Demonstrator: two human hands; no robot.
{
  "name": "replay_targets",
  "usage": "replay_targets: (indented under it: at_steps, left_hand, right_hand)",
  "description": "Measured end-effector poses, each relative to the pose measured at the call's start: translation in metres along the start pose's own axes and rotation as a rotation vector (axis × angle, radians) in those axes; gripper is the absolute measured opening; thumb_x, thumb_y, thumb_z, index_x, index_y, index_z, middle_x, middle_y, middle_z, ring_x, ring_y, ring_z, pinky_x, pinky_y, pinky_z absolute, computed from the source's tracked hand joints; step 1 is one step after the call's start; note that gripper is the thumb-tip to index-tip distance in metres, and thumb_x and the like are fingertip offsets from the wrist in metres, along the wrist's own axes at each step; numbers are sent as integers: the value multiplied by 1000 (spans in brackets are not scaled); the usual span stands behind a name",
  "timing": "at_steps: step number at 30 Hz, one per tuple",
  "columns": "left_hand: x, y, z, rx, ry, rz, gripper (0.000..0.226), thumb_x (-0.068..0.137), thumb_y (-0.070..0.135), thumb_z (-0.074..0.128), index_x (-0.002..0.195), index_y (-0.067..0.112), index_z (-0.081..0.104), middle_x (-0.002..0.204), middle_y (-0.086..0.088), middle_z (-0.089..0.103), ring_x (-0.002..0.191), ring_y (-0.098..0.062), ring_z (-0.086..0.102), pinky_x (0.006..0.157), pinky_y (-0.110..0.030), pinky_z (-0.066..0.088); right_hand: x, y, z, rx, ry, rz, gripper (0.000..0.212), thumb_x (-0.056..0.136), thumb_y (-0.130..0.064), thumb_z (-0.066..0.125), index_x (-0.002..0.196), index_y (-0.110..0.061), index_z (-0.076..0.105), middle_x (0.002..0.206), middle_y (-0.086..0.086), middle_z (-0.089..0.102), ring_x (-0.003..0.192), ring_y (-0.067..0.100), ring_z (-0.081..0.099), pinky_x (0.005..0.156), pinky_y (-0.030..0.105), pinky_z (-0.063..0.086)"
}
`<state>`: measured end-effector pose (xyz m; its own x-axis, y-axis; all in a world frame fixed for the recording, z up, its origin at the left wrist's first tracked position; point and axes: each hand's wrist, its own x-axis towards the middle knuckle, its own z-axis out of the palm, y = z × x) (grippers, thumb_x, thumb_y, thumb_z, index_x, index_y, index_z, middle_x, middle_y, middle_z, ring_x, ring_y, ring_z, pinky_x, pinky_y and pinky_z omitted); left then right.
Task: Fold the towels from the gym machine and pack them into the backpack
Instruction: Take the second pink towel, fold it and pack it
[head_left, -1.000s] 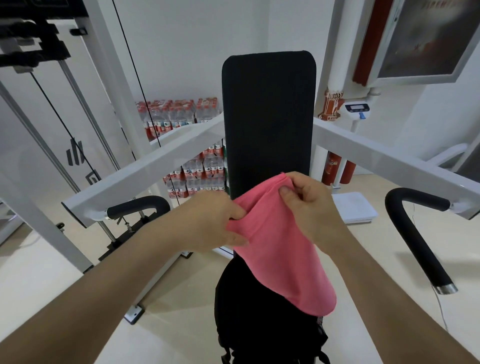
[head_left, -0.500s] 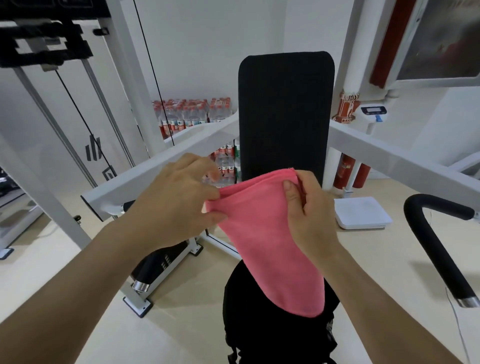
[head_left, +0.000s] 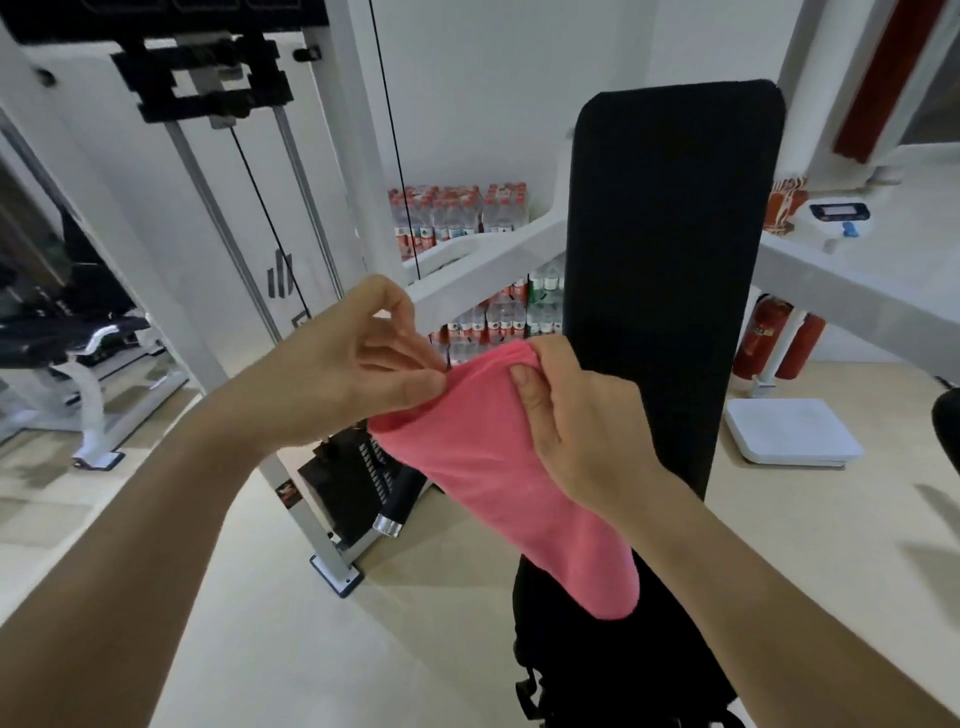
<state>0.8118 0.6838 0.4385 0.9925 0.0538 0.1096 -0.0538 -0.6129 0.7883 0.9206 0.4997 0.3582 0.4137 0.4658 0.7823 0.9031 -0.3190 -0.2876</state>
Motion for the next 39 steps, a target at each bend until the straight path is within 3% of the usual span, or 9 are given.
replay_targets:
  at_steps: [5,9,15,21,27,30,32,35,39]
  left_hand:
    - [7,-1,22,148,-125,-1,27,75,49,65,100,37,63,90,16,71,79,1,67,70,-13,53]
    - [13,-1,17,221,-46,-4,21,88,42,57,95,27,70,85,10,72,74,-3,67,66,-18,56]
    - [28,34,2,366,-222,63,17,90,45,55,85,34,68,73,19,68,70,7,64,55,-3,45]
    - [40,57,-17,194,-244,64,29,94,42,49,89,24,70,68,13,71,61,-2,69,51,-14,51]
    - [56,20,-17,-319,90,-200,19,96,38,52,96,26,67,82,6,75,78,-12,72,62,-27,58]
    - [60,-13,-2,-448,209,-420,26,95,39,55,109,18,62,97,-6,72,88,-21,71,69,-33,57]
    - [59,-30,10,-542,269,-527,26,95,39,55,103,15,61,99,-11,71,90,-26,70,76,-40,58]
    - [59,-44,29,-636,305,-583,25,97,39,51,102,16,59,101,-12,70,93,-25,68,73,-39,57]
    - [66,-47,45,-632,189,-575,20,95,25,56,109,12,60,99,-14,72,89,-23,71,69,-36,60]
  right_hand:
    - [13,-19,12,130,-82,-43,35,101,-40,30,102,-13,51,54,-11,50,37,8,44,37,21,32]
    - [22,-13,4,585,-349,349,42,90,-55,50,105,-18,64,85,-2,70,76,13,68,68,35,57]
    - [-6,0,4,1004,-918,653,44,78,3,72,107,-29,62,99,-18,74,98,2,68,83,19,54]
    - [-34,21,9,1125,-1057,784,44,80,7,67,116,-16,60,114,-4,69,109,14,65,93,27,51]
    - [-87,53,-5,1776,-499,991,51,59,-32,87,100,-5,76,95,10,75,90,22,72,80,31,57]
    - [-97,51,-8,1980,19,1022,68,91,-61,47,131,-6,57,129,15,61,123,31,55,106,45,42]
    - [-99,59,-13,1954,244,1195,77,80,-76,45,128,-19,62,128,4,60,125,23,53,103,41,40]
    - [-92,65,-28,1781,140,1236,79,77,-72,48,127,-13,63,134,10,59,126,31,53,99,46,47]
    - [-81,83,-40,1239,-97,1351,33,92,-25,55,116,-6,68,120,17,67,112,32,63,87,41,54]
